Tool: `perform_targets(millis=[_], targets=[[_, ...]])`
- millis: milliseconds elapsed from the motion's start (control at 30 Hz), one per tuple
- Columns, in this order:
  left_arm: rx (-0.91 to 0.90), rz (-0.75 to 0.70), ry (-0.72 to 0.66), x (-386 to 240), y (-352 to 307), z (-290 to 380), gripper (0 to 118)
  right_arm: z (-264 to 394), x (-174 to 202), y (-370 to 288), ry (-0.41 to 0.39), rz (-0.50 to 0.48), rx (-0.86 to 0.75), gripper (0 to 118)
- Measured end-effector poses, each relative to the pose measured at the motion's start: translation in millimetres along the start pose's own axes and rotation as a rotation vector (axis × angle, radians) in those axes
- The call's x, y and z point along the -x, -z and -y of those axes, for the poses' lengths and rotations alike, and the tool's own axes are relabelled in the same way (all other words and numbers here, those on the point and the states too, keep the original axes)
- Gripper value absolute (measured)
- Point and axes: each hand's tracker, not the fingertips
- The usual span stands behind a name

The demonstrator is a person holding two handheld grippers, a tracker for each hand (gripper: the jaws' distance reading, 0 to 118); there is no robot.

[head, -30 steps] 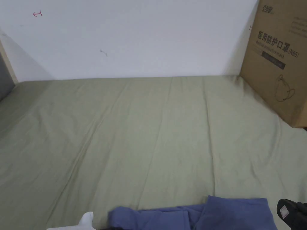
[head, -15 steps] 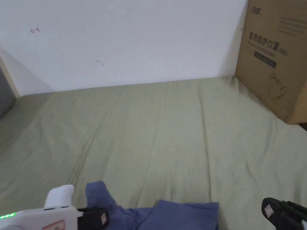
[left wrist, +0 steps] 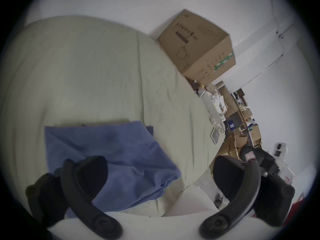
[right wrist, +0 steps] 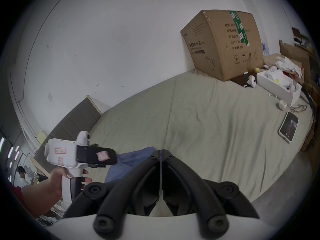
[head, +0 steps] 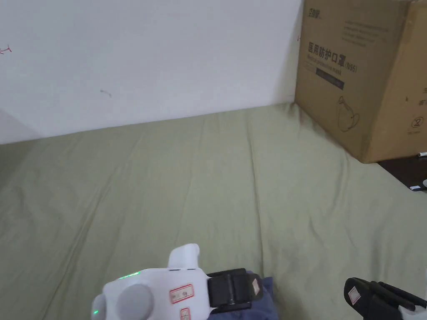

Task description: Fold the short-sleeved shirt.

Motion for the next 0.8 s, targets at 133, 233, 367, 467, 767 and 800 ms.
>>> perform_targets(millis=[133,233,367,467,767,800], targets=[[-0.032,-0.147,0.125,3,-42,1,115,0,-5,5,0.003,-0.009,0.009,1],[0.002,-0.175,0.181,3,-39,3,36,-1,-5,9,-0.009,0.011,0.019,1],[0.027,-0.195,0.181,-5,-2,3,0,-1,-6,8,0.003,0.014,0.022,1],[0.06,-0.161,0.206,-19,43,-8,0,-2,-7,2,-0.004,-0.013,0.007,1],[0.336,-0.087,0.248,-36,134,60,0,-12,-20,-1,0.088,-0.01,-0.015,1],[0.303,-0.065,0.241,-43,126,63,0,-12,-21,-1,0.094,-0.008,-0.015,1]])
